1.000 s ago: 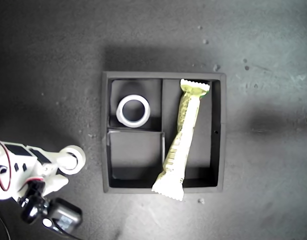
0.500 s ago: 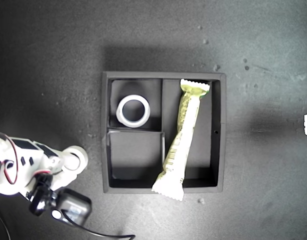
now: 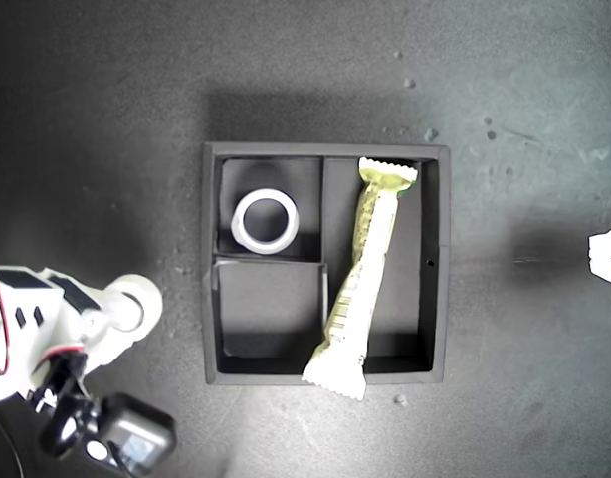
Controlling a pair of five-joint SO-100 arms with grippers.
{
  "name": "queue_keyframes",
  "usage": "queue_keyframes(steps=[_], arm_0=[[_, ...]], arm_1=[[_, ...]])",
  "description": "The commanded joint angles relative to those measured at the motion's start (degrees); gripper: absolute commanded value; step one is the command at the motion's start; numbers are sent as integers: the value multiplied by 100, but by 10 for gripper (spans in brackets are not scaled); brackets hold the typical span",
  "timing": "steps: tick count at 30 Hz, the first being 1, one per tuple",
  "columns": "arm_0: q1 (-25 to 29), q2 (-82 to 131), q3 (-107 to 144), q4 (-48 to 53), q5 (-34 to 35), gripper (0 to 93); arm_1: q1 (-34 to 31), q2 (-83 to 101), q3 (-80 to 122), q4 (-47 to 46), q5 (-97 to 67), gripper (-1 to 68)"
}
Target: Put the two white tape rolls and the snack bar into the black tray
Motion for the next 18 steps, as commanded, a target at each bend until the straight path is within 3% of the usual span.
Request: queue_keyframes(steps=[1, 8, 13, 16, 18], arm_0=[[-132, -765, -1863, 527, 413, 0], [-97, -3234, -5203, 1696, 844, 0], [-35, -4922, -7277, 2646, 650, 0], [0, -6302, -9466, 3744, 413, 0], [-26, -6434, -9519, 3735, 396, 0]], arm_1=[[-62, 677, 554, -378, 88, -3], [-26, 2285, 2013, -642, 290, -3], [-44, 3006, 2663, -554, 325, -3], [-105, 3015, 2663, -475, 308, -3], [-123, 3015, 2663, -466, 281, -3]])
